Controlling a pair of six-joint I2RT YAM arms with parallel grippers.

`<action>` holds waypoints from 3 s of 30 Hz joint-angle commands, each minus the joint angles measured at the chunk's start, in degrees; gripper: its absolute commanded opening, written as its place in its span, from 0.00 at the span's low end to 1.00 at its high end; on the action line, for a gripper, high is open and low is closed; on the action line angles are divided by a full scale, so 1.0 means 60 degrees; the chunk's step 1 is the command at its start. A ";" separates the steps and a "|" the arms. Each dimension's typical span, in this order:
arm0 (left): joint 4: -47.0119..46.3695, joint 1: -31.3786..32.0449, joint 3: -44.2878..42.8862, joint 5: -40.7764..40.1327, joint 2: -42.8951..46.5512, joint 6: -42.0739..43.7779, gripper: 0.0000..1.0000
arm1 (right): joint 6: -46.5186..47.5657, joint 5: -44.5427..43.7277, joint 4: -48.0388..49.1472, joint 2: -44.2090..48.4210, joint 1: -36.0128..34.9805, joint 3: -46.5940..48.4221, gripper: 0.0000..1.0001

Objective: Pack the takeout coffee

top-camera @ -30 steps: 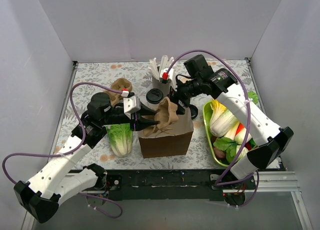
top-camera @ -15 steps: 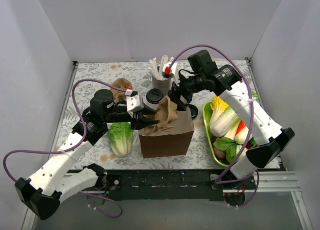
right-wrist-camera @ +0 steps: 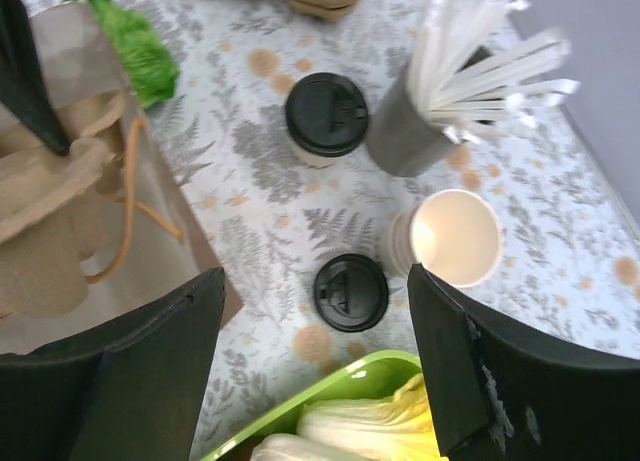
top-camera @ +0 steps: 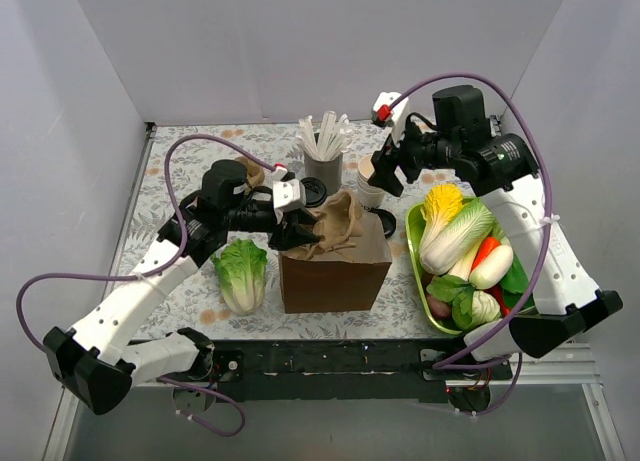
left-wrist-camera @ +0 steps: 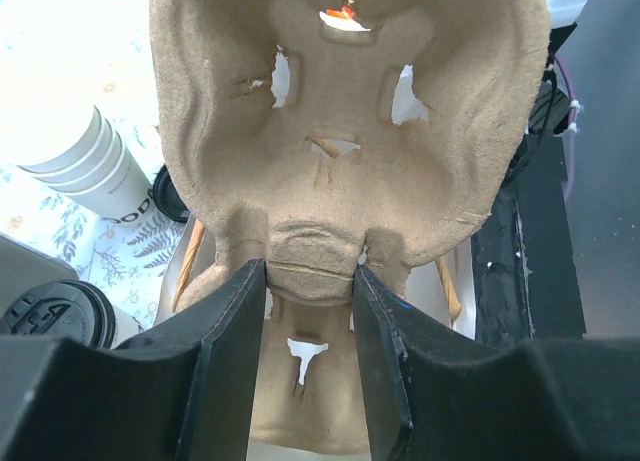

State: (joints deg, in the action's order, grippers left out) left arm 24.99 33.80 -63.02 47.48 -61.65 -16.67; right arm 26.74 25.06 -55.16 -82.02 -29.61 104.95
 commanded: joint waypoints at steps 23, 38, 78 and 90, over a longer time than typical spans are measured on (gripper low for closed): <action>0.5533 0.1427 -0.4437 -0.2334 -0.2704 0.1051 0.00 | -0.0663 -0.1379 0.1766 0.2214 0.0217 -0.2972 0.82; 0.4494 0.1529 -0.3970 -0.2581 -0.2646 -0.0401 0.00 | -0.0224 -0.0091 0.1210 0.3620 0.0335 -0.4190 0.82; 0.4389 0.1500 -0.4042 -0.2421 -0.2675 -0.0752 0.00 | -0.1306 0.5858 0.0886 0.3372 0.0174 -0.4937 0.47; 0.4360 0.1471 -0.4042 -0.2670 -0.2675 -0.0796 0.00 | -0.1690 0.6282 0.1415 0.2713 -0.0353 -0.4791 0.34</action>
State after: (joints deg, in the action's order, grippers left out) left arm 51.86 42.72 -86.21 32.36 -79.42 -21.04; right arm 16.62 60.07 -47.57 -65.04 -30.22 74.70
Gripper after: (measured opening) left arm 0.369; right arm 0.390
